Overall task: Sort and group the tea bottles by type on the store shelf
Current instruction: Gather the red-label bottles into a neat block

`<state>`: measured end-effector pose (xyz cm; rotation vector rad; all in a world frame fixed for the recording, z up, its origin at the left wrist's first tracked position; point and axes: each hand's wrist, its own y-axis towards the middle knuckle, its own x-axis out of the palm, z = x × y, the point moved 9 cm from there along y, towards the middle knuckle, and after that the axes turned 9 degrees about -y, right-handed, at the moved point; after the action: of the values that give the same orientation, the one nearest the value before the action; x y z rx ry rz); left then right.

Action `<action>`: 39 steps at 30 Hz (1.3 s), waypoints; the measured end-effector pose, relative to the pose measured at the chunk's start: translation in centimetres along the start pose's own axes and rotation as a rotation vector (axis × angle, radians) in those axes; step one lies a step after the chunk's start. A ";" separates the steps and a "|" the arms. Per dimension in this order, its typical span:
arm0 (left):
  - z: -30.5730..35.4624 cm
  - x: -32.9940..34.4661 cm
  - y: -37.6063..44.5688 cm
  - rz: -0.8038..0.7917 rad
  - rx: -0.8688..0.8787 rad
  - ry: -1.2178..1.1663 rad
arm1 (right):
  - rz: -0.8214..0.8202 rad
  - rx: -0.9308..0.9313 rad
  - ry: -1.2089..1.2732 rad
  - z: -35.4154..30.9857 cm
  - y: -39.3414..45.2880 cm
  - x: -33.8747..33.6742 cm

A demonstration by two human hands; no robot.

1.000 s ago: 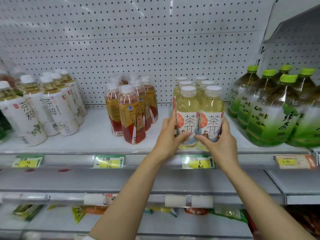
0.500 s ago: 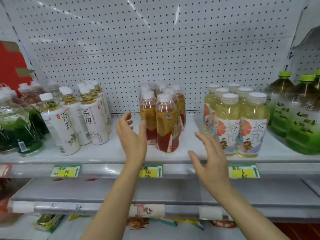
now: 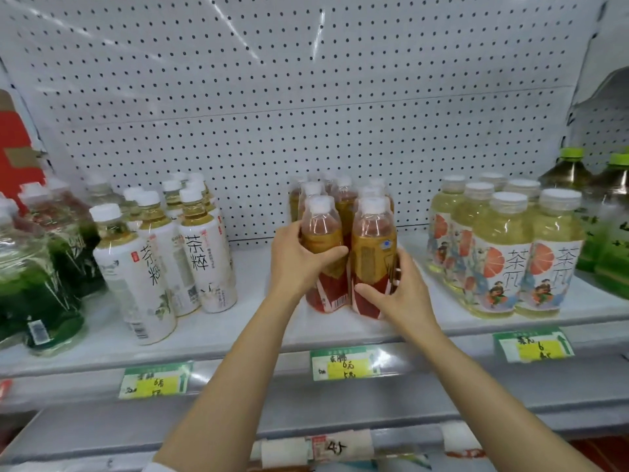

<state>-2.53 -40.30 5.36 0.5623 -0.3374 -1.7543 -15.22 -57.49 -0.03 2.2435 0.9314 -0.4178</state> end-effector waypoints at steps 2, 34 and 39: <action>-0.9 -0.1 -0.1 -0.111 -0.073 -0.037 | 0.007 0.018 -0.009 0.1 0.1 0.1; -4.0 0.3 -5.5 -0.363 -0.143 -0.050 | -0.169 0.106 0.116 0.0 -1.8 0.4; -4.2 0.2 -5.9 -0.333 -0.174 -0.030 | -0.242 0.068 0.194 -0.1 -1.7 0.4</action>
<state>-5.22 -38.72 -1.22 0.4867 -0.1133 -2.0901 -16.16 -56.36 -0.96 2.2698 1.3155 -0.3469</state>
